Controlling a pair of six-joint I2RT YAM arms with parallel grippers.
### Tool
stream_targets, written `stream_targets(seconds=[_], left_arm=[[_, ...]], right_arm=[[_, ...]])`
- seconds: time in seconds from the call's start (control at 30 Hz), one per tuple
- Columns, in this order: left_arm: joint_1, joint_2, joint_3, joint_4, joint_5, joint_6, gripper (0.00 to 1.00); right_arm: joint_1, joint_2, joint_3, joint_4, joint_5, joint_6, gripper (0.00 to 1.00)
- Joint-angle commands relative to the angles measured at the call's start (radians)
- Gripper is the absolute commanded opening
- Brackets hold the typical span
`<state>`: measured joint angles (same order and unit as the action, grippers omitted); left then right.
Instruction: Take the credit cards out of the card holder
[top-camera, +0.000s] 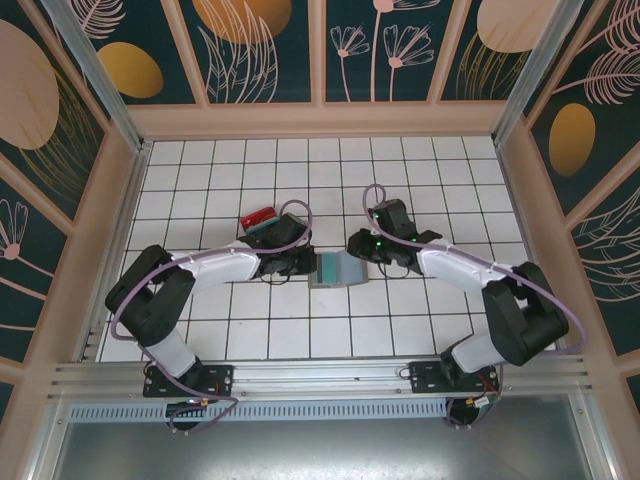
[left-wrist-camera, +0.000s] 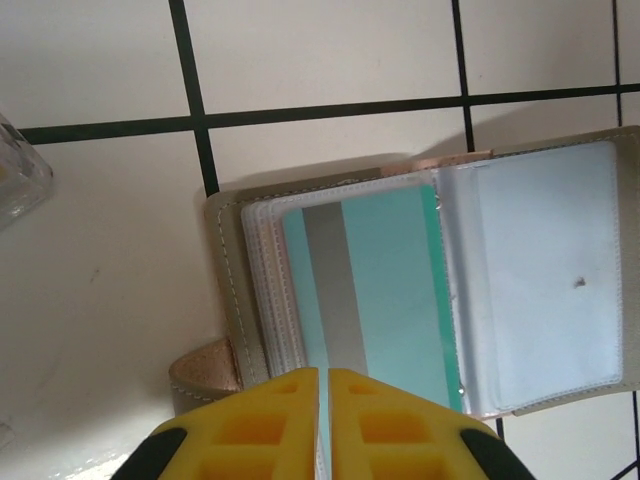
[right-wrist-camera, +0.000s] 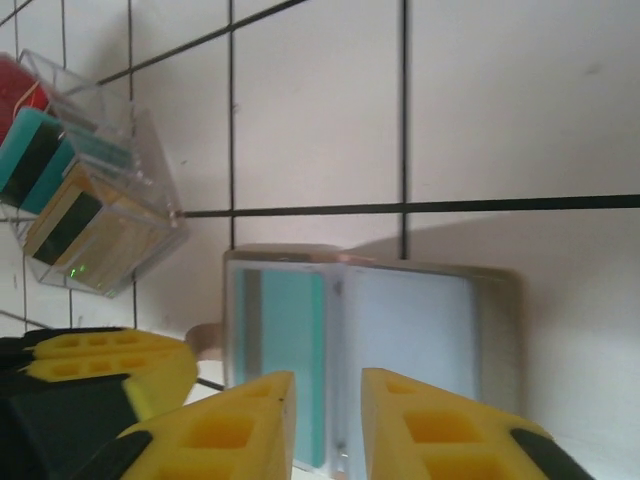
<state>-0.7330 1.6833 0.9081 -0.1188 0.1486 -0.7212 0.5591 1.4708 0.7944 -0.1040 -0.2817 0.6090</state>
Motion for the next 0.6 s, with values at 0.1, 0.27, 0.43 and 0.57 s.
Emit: stream_targets(seconds=[0.1, 0.27, 0.43, 0.57], left_arm=[[-0.002, 0.057, 0.031, 0.016, 0.033, 0.016, 0.12], [-0.002, 0.076, 0.033, 0.021, 0.047, 0.016, 0.11], [-0.003, 0.097, 0.028, 0.022, 0.058, 0.011, 0.10], [-0.002, 0.100, 0.016, 0.024, 0.062, 0.009, 0.10]], right_arm=[[0.030, 0.092, 0.019, 0.074, -0.100, 0.027, 0.22], [0.030, 0.141, 0.021, 0.091, -0.124, 0.035, 0.22], [0.029, 0.178, 0.015, 0.113, -0.157, 0.049, 0.21], [0.029, 0.204, 0.012, 0.126, -0.182, 0.056, 0.20]])
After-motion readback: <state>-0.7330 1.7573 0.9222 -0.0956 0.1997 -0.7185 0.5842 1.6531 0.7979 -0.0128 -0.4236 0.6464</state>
